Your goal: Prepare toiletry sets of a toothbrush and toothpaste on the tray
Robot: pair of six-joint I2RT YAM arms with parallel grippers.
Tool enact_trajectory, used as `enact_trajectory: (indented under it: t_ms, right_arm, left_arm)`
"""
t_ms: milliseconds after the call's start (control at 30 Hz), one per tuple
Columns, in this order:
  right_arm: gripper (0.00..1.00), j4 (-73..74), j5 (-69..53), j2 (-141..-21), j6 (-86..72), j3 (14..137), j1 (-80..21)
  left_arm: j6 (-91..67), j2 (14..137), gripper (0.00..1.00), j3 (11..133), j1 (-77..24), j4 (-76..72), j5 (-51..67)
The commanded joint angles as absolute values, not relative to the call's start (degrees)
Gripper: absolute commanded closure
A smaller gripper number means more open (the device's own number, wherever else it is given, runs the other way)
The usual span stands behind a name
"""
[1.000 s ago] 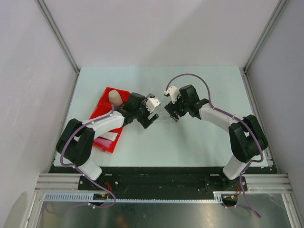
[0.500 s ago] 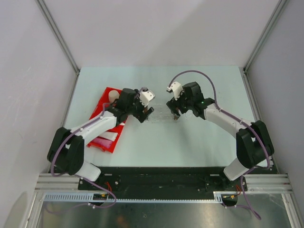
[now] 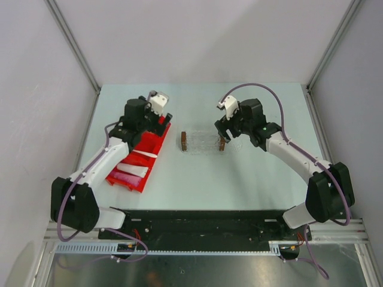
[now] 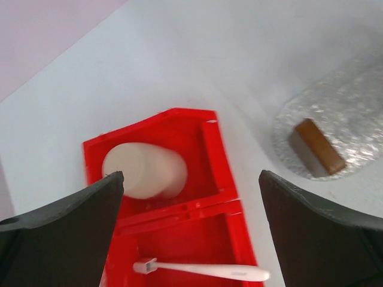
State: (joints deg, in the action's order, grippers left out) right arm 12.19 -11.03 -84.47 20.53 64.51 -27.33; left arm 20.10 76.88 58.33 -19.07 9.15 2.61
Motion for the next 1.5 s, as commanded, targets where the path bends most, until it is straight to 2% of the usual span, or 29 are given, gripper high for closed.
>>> enact_trajectory:
  t_ms: [0, 500, 1100, 1300, 1467]
  right_arm:
    - [0.15, 11.42, -12.57, -83.93, 18.99, 64.6, -26.9]
    - [0.14, 12.3, -14.67, -84.81, 18.11, 64.51, -25.75]
    - [0.14, 12.3, -14.77, -85.78, 18.63, 64.07, -25.4]
    - [0.14, 12.13, -14.77, -85.61, 18.54, 63.98, -25.23]
    - [0.14, 12.22, -14.77, -85.43, 18.54, 63.81, -25.14]
  left_arm:
    - [16.35, 79.09, 0.0, 64.32, -14.25, 12.03, -1.48]
    - [14.68, 94.91, 0.0, 73.29, -6.77, 14.94, -0.7]
    - [14.15, 103.53, 0.03, 76.2, -5.36, 16.44, 4.04]
    - [13.89, 104.85, 0.11, 76.38, -5.27, 16.44, 4.13]
    - [13.36, 104.77, 0.26, 76.55, -5.27, 16.52, 5.1]
